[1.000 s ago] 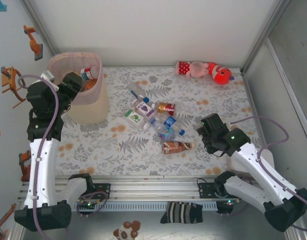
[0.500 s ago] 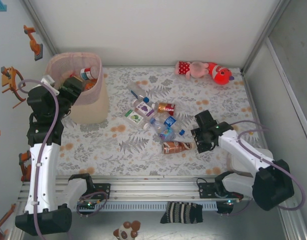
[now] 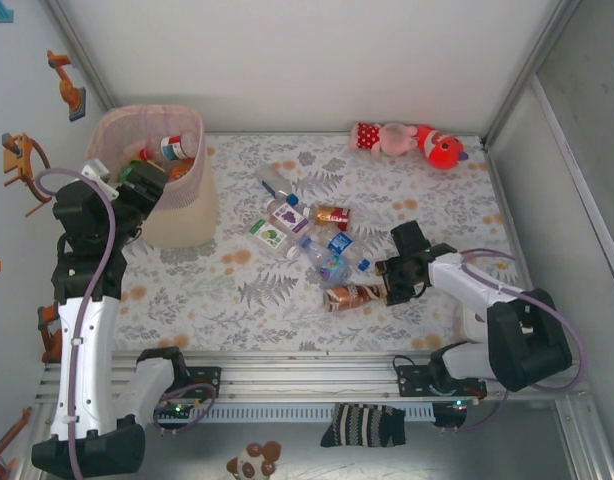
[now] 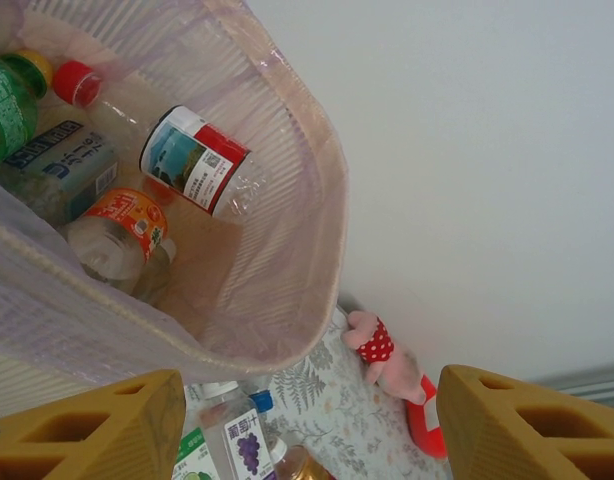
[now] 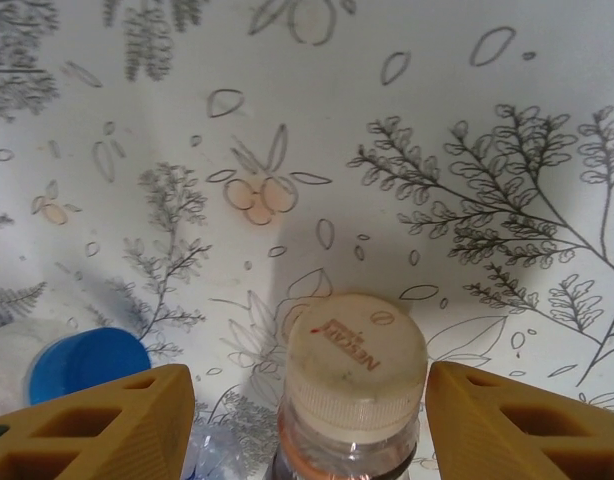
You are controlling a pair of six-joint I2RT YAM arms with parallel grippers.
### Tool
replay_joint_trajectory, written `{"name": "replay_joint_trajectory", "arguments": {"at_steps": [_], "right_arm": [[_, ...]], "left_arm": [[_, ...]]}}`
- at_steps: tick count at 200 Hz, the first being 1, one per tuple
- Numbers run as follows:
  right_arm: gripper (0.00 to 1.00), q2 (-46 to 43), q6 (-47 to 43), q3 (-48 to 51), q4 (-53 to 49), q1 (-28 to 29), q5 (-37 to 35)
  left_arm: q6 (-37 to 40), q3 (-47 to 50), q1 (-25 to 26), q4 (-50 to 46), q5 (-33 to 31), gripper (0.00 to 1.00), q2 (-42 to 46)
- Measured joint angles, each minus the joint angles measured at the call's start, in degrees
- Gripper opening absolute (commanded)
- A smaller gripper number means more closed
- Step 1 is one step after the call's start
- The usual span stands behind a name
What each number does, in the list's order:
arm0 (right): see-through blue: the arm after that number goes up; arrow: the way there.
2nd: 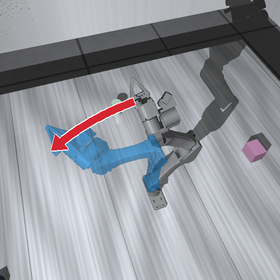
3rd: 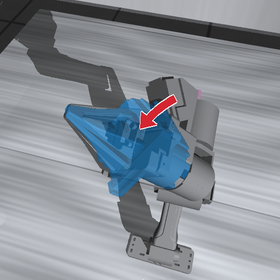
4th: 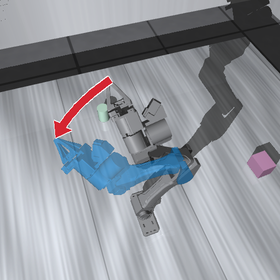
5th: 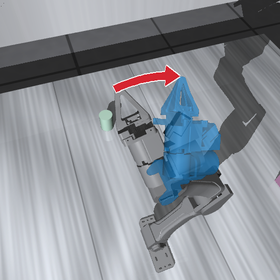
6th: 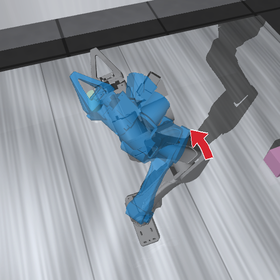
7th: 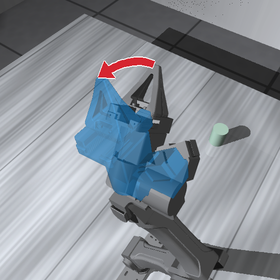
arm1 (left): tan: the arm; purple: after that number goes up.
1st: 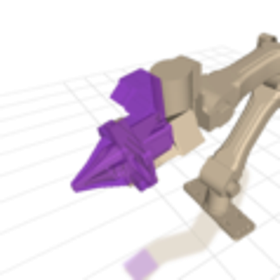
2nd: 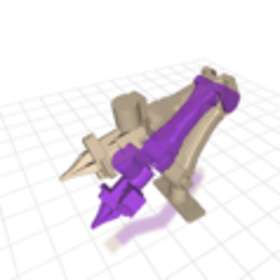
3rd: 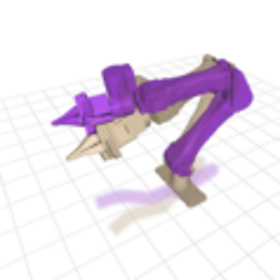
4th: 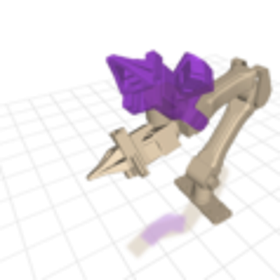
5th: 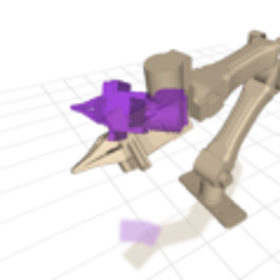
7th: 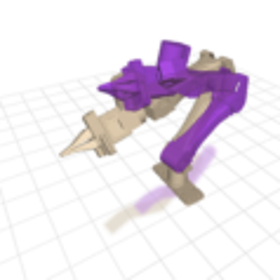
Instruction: Put the plastic bottles in the bin
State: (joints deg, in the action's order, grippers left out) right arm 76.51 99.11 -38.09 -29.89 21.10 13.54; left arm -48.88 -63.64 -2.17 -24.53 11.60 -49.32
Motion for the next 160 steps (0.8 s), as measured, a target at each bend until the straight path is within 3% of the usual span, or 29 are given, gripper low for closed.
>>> {"name": "replay_joint_trajectory", "arguments": {"at_steps": [58, 118, 160], "right_arm": [[0.53, 1.2, 1.5, 2.3, 2.7, -0.8, 0.7], [0.36, 1.8, 1.9, 3.1, 2.8, -1.9, 2.6], [0.32, -0.3, 1.8, 4.0, 3.4, -1.8, 1.8]], "left_arm": [[-0.3, 0.0, 0.0, -0.9, 0.0, 0.67, -0.2], [-0.9, 0.0, 1.0, -1.0, -0.1, 0.67, -1.1], [-0.6, 0.0, 2.4, -0.9, -0.2, 0.58, -1.2]]}}
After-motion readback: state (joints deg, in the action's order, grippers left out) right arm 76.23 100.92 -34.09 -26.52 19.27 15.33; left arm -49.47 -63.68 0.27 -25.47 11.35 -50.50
